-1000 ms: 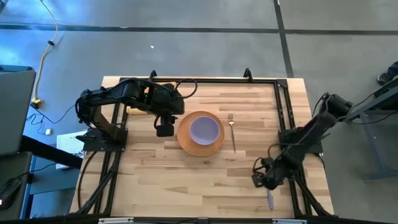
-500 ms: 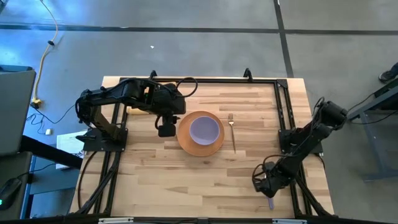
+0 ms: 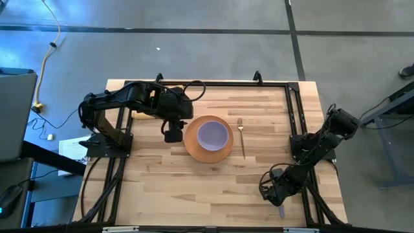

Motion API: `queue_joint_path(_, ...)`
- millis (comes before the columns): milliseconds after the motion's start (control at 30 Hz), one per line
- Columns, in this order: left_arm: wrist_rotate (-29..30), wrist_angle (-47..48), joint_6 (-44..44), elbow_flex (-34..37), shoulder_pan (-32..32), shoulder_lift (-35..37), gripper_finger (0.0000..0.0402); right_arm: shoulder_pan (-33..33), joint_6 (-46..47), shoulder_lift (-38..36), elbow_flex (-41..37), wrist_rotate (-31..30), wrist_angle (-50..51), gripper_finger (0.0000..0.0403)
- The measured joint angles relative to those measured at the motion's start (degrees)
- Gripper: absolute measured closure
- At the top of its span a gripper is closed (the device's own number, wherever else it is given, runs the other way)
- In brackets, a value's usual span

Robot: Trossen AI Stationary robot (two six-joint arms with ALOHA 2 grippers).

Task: Set table place
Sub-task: Put the purple spoon on the purple bowl

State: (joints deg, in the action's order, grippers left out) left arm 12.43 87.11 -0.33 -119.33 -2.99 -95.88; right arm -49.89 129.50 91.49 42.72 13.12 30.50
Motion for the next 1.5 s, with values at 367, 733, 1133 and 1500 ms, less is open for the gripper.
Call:
queue_joint_path(367, 0.0, 0.02, -0.01, 0.0, 0.0, 0.0, 0.0273, 0.01, 0.81, 0.34, 0.04, -0.45, -0.05, 0.0391)
queue_joint_path(733, 0.02, 0.04, 0.04, 0.0, 0.01, 0.0, 0.0273, 2.96, -0.13, -7.17, -0.35, -4.59, 1.19, 0.0399)
queue_joint_path(1133, 0.02, 0.07, 0.04, 0.0, 0.0, 0.0, 0.0273, 16.12, -19.76, -25.84, 6.26, -4.21, 25.0, 0.0402)
queue_joint_path(1500, 0.02, 0.07, -0.12, 0.0, -0.02, 0.0, 0.0273, 43.71, -61.7, -22.24, 27.92, -3.8, 46.43, 0.0402)
